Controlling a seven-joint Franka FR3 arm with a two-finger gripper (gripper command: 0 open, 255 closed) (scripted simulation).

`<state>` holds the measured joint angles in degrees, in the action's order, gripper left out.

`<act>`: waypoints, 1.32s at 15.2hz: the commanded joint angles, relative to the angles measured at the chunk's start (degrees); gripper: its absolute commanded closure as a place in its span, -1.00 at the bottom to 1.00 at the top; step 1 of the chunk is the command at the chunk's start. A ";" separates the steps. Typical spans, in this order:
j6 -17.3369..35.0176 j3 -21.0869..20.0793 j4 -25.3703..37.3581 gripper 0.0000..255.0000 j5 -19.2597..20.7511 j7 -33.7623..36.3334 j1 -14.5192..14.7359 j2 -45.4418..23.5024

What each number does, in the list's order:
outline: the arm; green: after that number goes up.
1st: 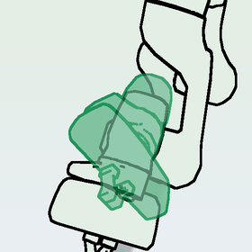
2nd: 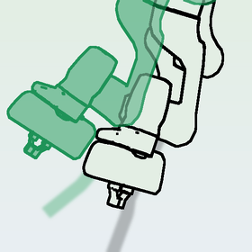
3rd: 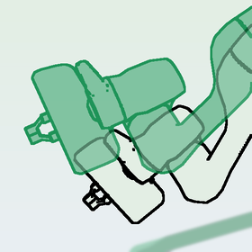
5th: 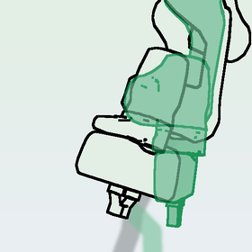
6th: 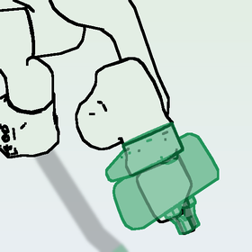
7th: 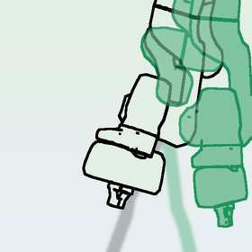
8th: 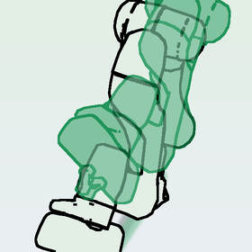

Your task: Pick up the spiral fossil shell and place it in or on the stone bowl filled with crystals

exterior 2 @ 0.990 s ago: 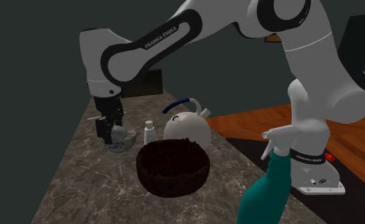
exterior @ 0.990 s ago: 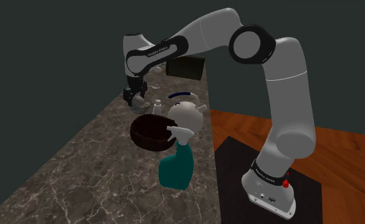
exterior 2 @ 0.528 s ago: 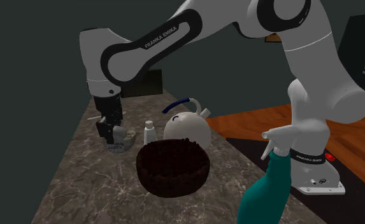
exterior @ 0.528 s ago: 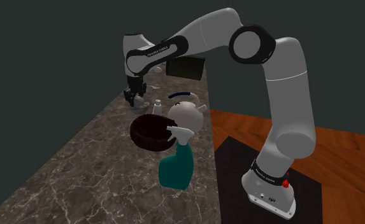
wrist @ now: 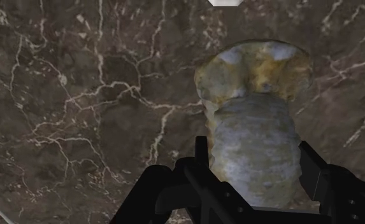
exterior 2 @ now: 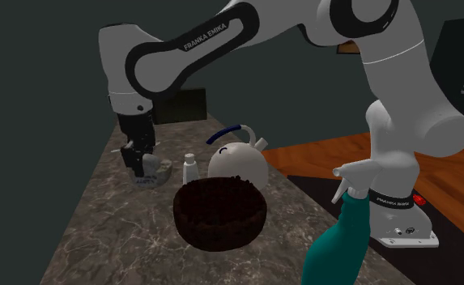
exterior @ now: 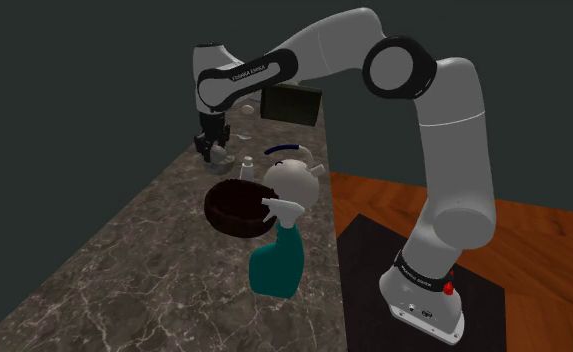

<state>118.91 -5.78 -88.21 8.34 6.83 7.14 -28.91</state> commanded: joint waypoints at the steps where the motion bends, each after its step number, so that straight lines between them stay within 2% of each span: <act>1: -1.25 -0.06 0.76 1.00 -0.11 -0.12 0.02 0.52; 20: -14.48 -0.38 11.44 1.00 -0.90 -1.47 0.22 3.14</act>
<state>105.20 -6.20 -77.52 7.49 5.63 7.48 -25.84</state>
